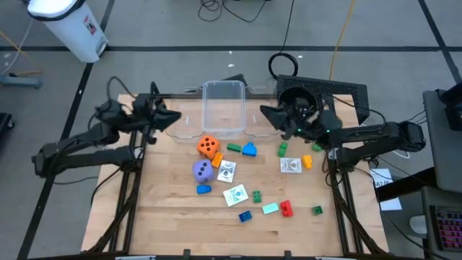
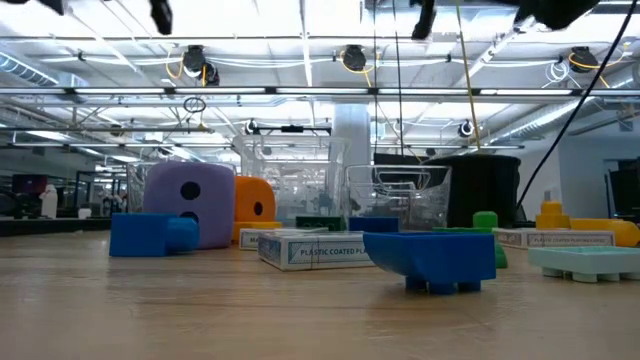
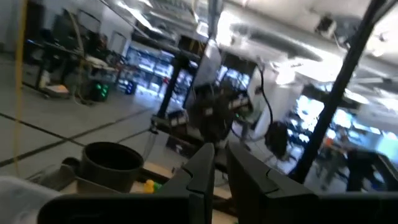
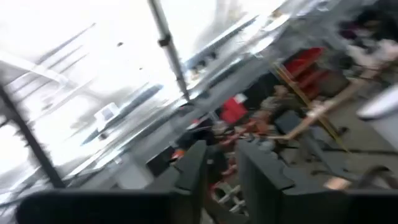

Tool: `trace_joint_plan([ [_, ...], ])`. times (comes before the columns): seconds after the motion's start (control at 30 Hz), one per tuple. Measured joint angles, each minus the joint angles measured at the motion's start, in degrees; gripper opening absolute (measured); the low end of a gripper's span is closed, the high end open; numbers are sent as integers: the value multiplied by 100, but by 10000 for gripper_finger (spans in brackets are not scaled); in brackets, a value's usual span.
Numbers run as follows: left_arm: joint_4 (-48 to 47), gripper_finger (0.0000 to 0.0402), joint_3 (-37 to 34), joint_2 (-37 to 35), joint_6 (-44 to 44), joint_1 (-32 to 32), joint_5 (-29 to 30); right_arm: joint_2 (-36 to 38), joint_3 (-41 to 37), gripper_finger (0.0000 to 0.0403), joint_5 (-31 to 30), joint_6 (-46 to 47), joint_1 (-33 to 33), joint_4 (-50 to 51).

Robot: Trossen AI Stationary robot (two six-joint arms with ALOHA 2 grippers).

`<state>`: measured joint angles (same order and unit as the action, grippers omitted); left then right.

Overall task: Pick & Place Toys
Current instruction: Put the yellow one stud game piece into the middle transparent bin

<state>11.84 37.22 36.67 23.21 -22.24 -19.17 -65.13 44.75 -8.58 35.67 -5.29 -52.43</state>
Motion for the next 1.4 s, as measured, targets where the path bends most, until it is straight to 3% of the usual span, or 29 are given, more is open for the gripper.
trace_joint_plan([
  [0.17, -18, 65, 446, 892, -61, 189, -7, 238, 815, 187, 594, -518, 13, 810],
  [0.33, -17, 135, 834, 1587, -31, 291, -36, 313, 1585, 262, 1894, -1259, 12, 2035],
  [0.4, -14, 168, 981, 1806, -13, 299, -158, 396, 1857, 279, 2059, -1462, -27, 3122],
  [0.47, -5, 196, 1120, 2002, -9, 299, -328, 505, 2149, 287, 1890, -1712, -106, 4447],
  [0.63, 7, 242, 1336, 2238, -8, 303, -789, 561, 3055, 287, 710, -2669, -152, 7731],
  [0.8, -4, 256, 1451, 2307, -137, 299, -749, 350, 3876, 277, -124, -2908, -152, 9457],
  [0.97, 6, 257, 1748, 2299, -616, 374, -182, 5, 4545, 269, -1103, -3020, -150, 10858],
  [1.07, -156, 257, 1939, 2301, -950, 485, 35, -262, 4774, 267, -1506, -2625, -177, 11703],
  [1.2, -403, 257, 2074, 2301, -1112, 523, 150, -432, 4688, 266, -1412, -2433, -224, 11999],
  [1.4, -435, 257, 2073, 2301, -1090, 524, 155, -437, 4167, 265, -1058, -3074, -222, 11784],
])
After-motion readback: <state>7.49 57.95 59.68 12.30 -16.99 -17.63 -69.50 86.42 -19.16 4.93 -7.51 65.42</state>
